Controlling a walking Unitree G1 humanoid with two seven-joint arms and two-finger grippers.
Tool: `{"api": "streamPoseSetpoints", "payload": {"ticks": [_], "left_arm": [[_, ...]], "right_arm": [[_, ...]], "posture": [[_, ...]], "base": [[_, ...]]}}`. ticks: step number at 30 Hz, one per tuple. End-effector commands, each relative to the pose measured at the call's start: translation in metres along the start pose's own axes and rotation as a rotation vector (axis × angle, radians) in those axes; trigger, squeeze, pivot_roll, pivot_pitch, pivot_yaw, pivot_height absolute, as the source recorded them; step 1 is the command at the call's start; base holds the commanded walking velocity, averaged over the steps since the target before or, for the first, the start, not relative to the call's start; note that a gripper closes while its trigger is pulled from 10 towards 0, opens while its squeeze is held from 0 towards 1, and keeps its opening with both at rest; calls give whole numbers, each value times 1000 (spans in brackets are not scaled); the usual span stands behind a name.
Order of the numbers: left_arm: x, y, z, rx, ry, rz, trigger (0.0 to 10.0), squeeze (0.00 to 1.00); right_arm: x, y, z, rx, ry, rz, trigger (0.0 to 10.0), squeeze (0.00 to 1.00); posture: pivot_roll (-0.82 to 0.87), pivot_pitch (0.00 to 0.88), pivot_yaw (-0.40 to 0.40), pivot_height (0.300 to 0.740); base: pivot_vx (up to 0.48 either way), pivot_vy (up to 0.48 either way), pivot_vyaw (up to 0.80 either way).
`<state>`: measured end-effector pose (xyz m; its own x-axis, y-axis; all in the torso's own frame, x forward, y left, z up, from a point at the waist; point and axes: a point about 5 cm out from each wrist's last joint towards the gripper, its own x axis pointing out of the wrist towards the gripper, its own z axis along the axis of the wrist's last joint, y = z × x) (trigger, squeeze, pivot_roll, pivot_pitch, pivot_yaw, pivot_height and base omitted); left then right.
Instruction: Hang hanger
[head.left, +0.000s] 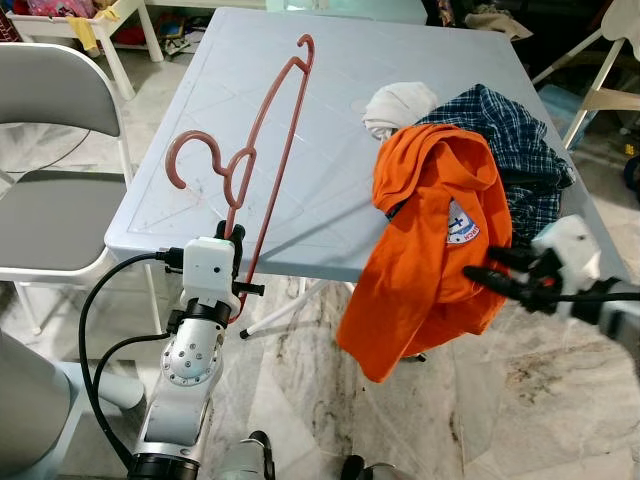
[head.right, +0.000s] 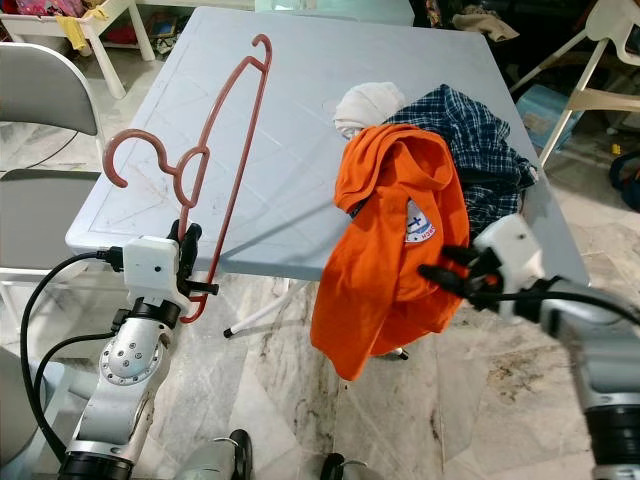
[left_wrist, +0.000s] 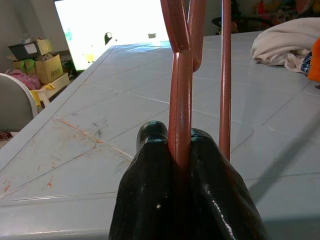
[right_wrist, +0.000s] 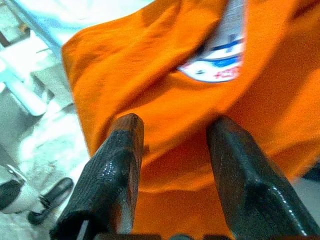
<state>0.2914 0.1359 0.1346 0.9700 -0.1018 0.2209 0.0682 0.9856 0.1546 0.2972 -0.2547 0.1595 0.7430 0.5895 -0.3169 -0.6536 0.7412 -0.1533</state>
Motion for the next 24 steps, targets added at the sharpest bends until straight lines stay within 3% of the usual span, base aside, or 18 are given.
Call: {"api": "streamPoseSetpoints", "payload": {"ticks": [1, 4, 5, 6, 7, 14, 24], "left_arm": [[-5, -3, -13, 2, 73, -25, 10000, 0], [-5, -3, -13, 2, 74, -28, 10000, 0], [-4, -3, -13, 3, 74, -31, 10000, 0], [-4, -3, -13, 3, 74, -31, 10000, 0], [-4, -4, -13, 3, 73, -33, 10000, 0], [-4, -4, -13, 4, 72, -34, 10000, 0], [-4, -4, -13, 3, 71, -25, 10000, 0]], "right_arm": [[6, 10, -4, -4, 24, 17, 10000, 0], [16, 17, -13, -3, 44, -15, 10000, 0], [27, 17, -19, -2, 56, -90, 10000, 0], [31, 17, -21, 1, 55, -128, 2471, 0], [36, 18, -20, 10, 47, -153, 0, 0], [54, 26, -8, 36, -32, -209, 0, 0], [64, 15, 11, 79, -131, -323, 0, 0]], "posture": [[98, 209, -25, 740], [97, 208, -23, 740], [96, 209, -21, 740], [96, 209, -21, 740], [97, 209, -21, 740], [101, 206, -23, 740], [109, 204, -31, 740]], "base": [[0, 0, 0], [0, 0, 0], [0, 0, 0], [0, 0, 0], [0, 0, 0], [0, 0, 0], [0, 0, 0]]}}
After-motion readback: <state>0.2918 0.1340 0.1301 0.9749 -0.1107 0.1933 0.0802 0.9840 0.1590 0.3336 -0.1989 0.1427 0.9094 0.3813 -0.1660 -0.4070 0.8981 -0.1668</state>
